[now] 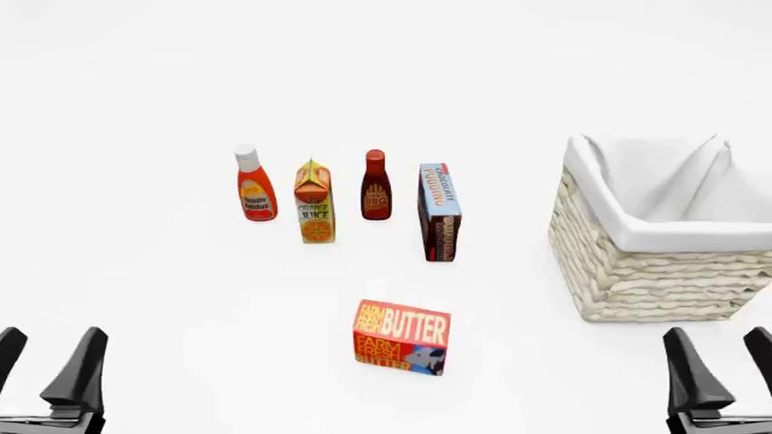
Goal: Pick the butter and place it in the basket.
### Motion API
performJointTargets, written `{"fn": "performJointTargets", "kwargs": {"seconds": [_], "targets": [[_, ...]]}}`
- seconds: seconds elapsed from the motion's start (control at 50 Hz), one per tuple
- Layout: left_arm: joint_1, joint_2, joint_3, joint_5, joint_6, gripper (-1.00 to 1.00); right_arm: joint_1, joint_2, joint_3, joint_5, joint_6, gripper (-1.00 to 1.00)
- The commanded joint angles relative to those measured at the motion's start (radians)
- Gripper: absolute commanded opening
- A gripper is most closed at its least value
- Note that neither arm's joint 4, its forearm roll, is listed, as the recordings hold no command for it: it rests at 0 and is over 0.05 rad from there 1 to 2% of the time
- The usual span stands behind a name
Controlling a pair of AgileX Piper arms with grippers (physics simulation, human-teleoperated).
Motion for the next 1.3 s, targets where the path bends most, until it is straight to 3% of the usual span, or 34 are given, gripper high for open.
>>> {"fn": "performJointTargets", "kwargs": {"seconds": [0.02, 0.26, 0.34, 0.96, 1.3], "targets": [[0.0, 0.005, -0.003, -0.001, 0.0, 1.0, 0.004, 0.018, -0.001, -0.008, -0.002, 1.0], [0.0, 0.005, -0.003, -0.001, 0.0, 1.0, 0.054, 0.035, -0.019, -0.005, -0.024, 1.0], [0.0, 0.005, -0.003, -0.001, 0.0, 1.0, 0.072, 0.1, -0.041, -0.039, -0.028, 1.0], [0.0, 0.005, -0.003, -0.001, 0.0, 1.0, 0.226, 0.367, -0.33, 0.008, -0.105, 1.0], [0.0, 0.005, -0.003, -0.001, 0.0, 1.0, 0.311, 0.563, -0.481, 0.028, -0.192, 1.0]]}}
